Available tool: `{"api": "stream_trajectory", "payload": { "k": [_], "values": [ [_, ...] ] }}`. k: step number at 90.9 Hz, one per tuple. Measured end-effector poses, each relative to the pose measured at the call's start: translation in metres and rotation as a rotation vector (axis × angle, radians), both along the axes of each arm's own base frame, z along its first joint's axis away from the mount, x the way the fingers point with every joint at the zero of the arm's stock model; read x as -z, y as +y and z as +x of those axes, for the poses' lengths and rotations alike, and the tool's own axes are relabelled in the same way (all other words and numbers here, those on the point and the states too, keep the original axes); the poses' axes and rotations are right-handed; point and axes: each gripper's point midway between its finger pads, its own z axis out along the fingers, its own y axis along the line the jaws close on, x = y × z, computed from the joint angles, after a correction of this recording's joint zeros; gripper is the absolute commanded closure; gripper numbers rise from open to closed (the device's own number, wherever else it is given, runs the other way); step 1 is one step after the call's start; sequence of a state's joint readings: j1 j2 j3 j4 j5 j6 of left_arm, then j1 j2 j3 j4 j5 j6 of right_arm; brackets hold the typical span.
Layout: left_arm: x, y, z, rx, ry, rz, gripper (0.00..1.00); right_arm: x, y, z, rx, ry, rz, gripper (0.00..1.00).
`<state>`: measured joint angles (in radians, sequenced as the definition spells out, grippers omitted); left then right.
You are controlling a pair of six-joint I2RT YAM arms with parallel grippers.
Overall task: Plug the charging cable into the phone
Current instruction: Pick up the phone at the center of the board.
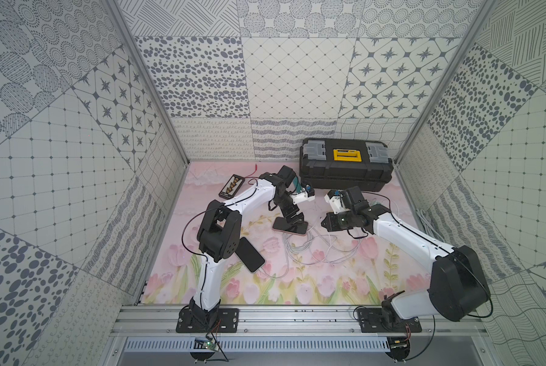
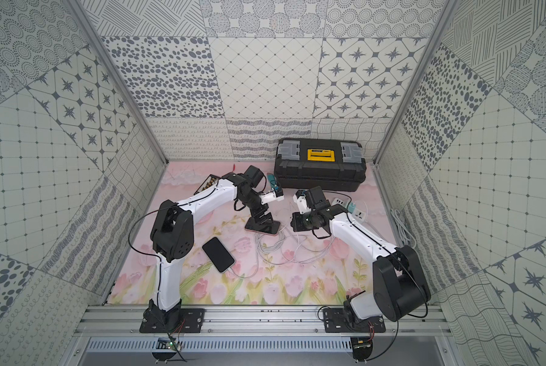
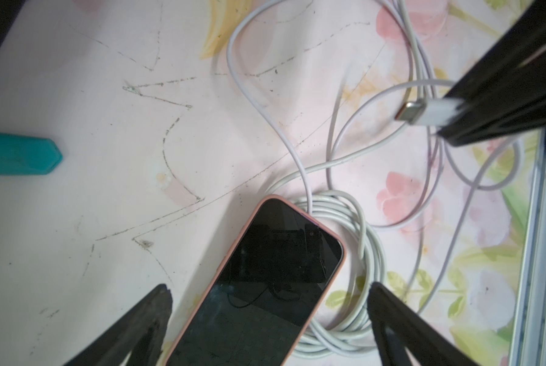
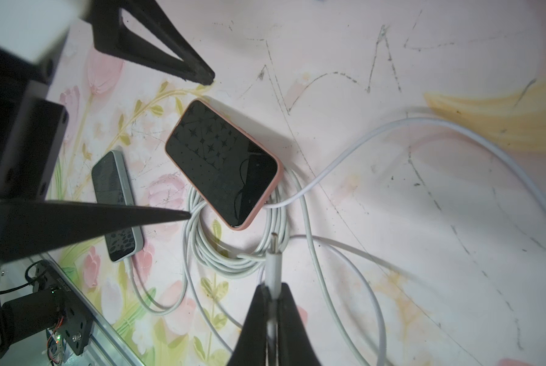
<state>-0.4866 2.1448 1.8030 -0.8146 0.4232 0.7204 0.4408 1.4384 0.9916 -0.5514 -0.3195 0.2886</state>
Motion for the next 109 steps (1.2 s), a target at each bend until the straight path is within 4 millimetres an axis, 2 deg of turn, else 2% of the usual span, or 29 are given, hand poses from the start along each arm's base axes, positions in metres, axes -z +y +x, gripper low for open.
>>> {"api": "stream_trajectory", "payload": {
  "k": [26,52,78,86,109],
  "values": [
    [0.027,0.026,-0.009,0.161,0.015,0.027,0.02,-0.002,0.001,-0.003,-0.007,0.018,0.004,1.0],
    [0.053,0.032,-0.015,0.273,0.019,0.035,0.02,-0.005,0.001,-0.005,-0.012,0.014,0.013,1.0],
    [0.061,0.023,-0.022,0.359,-0.007,0.015,0.02,-0.006,0.002,-0.007,-0.019,0.019,0.018,1.0],
    [0.068,0.016,-0.024,0.395,-0.027,0.007,0.05,-0.006,0.003,-0.007,-0.022,0.021,0.021,1.0],
    [0.07,-0.001,-0.024,0.449,-0.089,-0.018,0.12,-0.006,0.003,-0.008,-0.027,0.02,0.021,1.0]
  ]
}}
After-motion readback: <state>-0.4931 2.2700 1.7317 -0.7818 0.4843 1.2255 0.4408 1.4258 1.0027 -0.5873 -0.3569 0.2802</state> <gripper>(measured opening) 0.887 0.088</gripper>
